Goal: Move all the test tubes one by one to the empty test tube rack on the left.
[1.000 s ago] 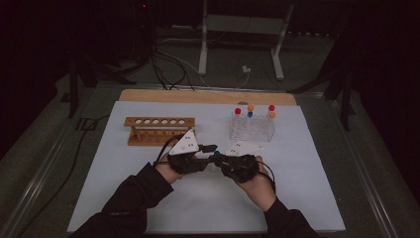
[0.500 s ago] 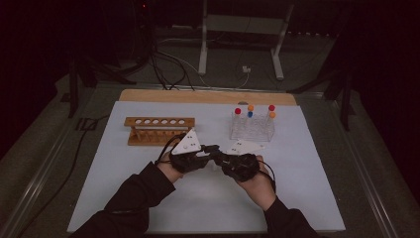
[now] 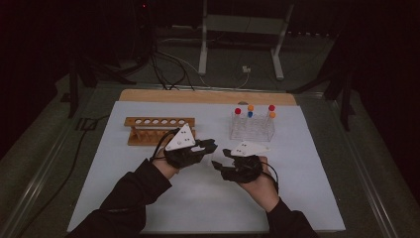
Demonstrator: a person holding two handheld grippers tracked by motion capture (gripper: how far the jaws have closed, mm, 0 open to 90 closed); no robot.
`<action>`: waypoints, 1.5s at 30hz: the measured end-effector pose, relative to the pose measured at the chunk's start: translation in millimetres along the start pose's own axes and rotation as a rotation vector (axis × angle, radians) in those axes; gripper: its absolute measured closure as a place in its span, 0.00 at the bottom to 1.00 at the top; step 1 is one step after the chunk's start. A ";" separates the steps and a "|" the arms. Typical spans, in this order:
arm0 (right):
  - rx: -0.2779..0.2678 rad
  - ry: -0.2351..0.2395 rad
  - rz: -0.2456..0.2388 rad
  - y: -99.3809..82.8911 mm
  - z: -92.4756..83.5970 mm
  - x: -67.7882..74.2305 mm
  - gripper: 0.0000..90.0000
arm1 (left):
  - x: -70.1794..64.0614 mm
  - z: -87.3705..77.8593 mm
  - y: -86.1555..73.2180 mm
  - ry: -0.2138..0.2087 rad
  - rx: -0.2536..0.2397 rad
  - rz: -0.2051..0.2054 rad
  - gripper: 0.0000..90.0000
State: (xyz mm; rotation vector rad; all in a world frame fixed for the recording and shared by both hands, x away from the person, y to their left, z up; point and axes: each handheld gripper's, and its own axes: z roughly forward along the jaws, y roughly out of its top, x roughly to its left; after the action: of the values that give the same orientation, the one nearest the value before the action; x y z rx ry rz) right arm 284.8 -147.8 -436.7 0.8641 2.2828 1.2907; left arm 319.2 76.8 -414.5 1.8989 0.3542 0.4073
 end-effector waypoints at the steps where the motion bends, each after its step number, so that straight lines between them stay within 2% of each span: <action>1: -0.003 0.000 0.000 -0.5 -0.6 -0.4 0.43 | 1.7 -1.1 0.4 0.006 -0.002 0.000 0.87; 8: -0.034 -0.026 0.019 -2.8 -5.4 -2.3 0.19 | 17.8 -8.3 3.6 0.056 -0.011 -0.003 0.87; 15: -0.050 -0.041 0.047 -3.7 -9.4 -7.0 0.07 | 40.5 -17.8 8.2 0.122 -0.023 -0.028 0.87; 19: -0.049 -0.032 0.044 -4.1 -10.0 -7.6 0.00 | 50.5 -21.6 8.7 0.162 -0.034 -0.040 0.87; 25: -0.051 -0.015 0.026 -4.3 -11.1 -7.2 0.00 | 64.3 -25.0 9.2 0.210 -0.039 -0.055 0.87; 26: -0.054 -0.013 0.021 -4.3 -11.5 -7.1 0.00 | 70.1 -26.3 9.4 0.237 -0.046 -0.064 0.87; 27: -0.056 -0.017 0.015 -4.3 -11.5 -7.1 0.00 | 73.1 -26.9 9.5 0.245 -0.050 -0.072 0.87; 35: -0.060 -0.016 0.025 -4.1 -12.5 -7.8 0.00 | 91.7 -28.1 10.4 0.325 -0.074 -0.094 0.87; 39: -0.058 -0.016 0.029 -4.5 -12.6 -8.8 0.00 | 103.4 -25.3 5.6 0.385 -0.084 -0.111 0.87; 45: -0.063 -0.016 0.029 -4.4 -13.3 -9.5 0.00 | 115.7 -18.8 -4.1 0.428 -0.082 -0.138 0.87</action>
State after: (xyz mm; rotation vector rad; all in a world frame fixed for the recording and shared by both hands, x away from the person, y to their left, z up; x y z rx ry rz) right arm 282.5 -164.3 -433.6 0.8859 2.2133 1.3555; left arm 414.3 143.6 -399.2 1.6871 0.7355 0.7258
